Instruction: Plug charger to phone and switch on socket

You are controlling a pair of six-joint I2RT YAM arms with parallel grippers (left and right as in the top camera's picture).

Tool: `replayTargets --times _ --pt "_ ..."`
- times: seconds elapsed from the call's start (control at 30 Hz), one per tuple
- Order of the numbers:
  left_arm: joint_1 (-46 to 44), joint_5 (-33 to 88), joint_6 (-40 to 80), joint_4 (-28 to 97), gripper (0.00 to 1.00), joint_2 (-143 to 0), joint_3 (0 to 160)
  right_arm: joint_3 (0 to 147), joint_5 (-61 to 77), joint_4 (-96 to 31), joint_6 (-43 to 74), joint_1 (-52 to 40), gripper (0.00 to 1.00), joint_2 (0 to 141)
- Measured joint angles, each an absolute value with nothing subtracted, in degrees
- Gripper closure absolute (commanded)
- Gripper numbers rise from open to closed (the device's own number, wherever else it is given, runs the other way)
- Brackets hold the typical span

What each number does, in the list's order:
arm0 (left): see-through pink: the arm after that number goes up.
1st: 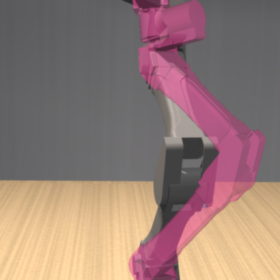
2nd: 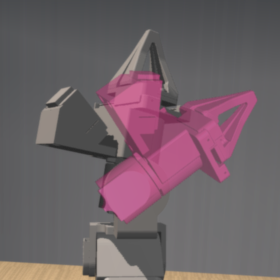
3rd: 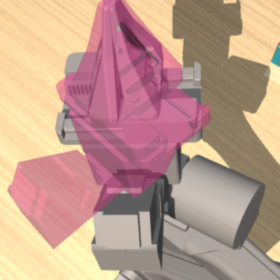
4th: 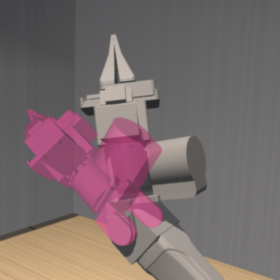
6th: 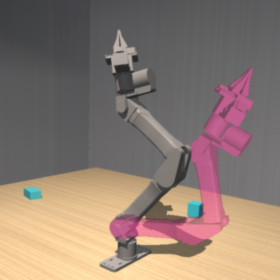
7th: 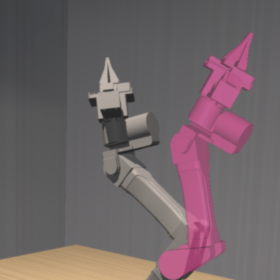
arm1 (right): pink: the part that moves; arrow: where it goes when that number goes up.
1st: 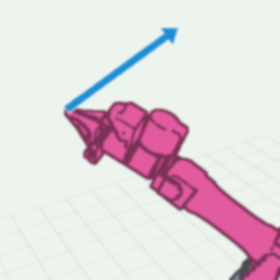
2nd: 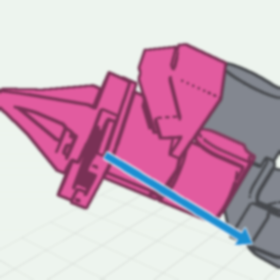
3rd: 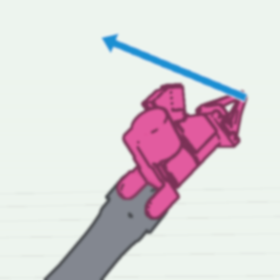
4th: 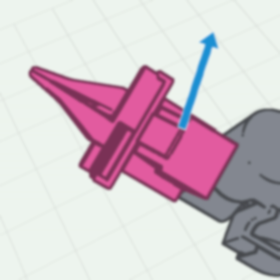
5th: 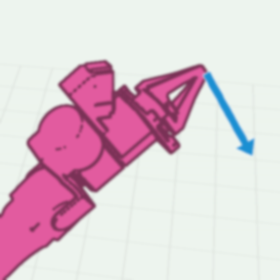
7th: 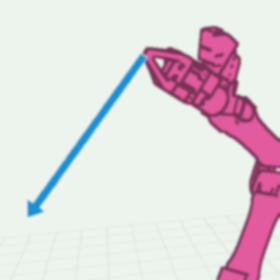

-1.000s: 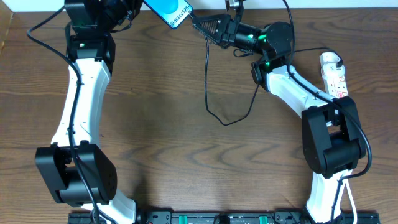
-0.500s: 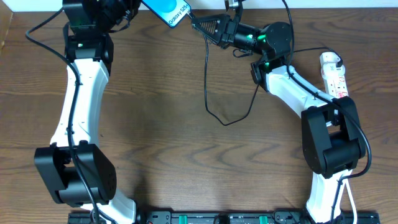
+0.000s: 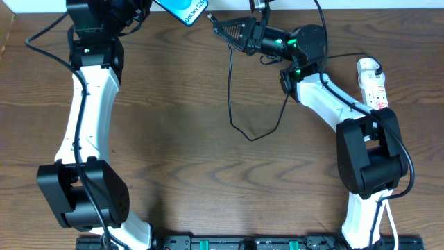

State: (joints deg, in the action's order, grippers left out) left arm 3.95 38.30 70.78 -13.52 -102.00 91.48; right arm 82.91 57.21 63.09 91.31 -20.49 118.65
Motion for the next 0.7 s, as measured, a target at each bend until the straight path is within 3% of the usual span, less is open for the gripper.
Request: replayTargets --times 0.7 --pt "2.2 38.0 70.5 -13.5 0.92 -102.0 91.5 82.9 58.5 63.1 91.3 -20.5 0.99 118.7"
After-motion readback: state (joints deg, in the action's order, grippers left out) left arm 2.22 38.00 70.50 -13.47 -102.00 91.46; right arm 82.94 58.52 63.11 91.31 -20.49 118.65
